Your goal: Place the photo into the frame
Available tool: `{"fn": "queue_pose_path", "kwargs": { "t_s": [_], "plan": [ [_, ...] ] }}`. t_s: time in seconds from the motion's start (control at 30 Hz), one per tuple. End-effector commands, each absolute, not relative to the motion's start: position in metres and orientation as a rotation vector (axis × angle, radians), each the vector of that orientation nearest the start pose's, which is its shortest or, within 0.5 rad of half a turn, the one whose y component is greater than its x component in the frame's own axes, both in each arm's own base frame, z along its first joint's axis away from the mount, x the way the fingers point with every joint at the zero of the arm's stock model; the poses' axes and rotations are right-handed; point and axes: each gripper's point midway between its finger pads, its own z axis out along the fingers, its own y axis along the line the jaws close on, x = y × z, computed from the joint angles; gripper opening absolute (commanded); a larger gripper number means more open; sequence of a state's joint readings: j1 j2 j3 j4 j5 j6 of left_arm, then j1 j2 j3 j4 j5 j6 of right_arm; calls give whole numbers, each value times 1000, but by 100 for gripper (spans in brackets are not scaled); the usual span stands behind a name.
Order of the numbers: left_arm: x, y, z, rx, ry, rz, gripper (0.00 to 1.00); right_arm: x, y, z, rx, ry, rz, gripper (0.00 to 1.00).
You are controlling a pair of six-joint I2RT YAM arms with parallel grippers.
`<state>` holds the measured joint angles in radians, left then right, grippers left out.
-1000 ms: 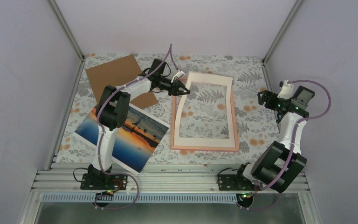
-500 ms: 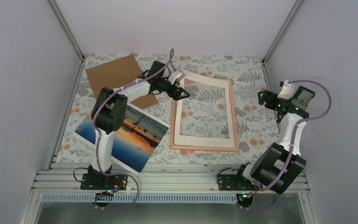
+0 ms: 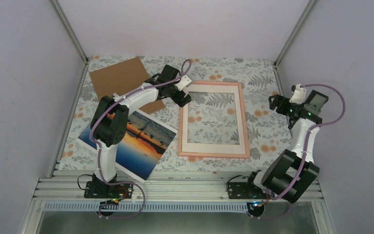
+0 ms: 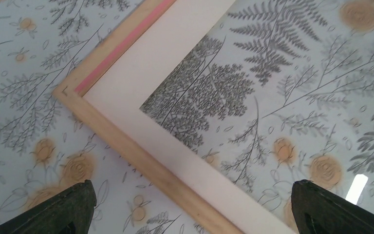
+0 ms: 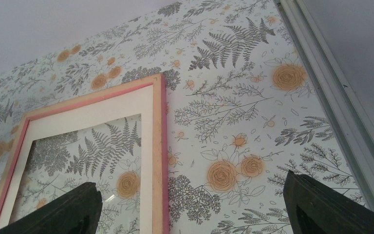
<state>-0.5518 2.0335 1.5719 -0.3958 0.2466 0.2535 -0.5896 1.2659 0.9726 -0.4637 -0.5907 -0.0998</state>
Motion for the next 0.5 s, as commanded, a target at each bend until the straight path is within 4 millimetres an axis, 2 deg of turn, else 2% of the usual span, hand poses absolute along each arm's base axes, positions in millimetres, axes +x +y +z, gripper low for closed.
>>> {"fn": "queue_pose_path", "kwargs": {
  "t_s": [0.0,0.1,0.2,0.33,0.47],
  "plan": [
    [439,-303,136,1100,2160,-303,100,346,-108,214,218,2137,319,92],
    [436,-290,160,1065,2096,-317,100,347,-101,216,189,2132,330,92],
    [438,-259,178,1005,2085,-398,100,348,-88,218,136,2128,346,91],
    [442,-191,186,930,2142,-375,100,349,-67,217,79,2127,383,91],
    [439,-99,190,797,2220,-308,100,350,-49,216,25,2125,409,91]
  ]
}}
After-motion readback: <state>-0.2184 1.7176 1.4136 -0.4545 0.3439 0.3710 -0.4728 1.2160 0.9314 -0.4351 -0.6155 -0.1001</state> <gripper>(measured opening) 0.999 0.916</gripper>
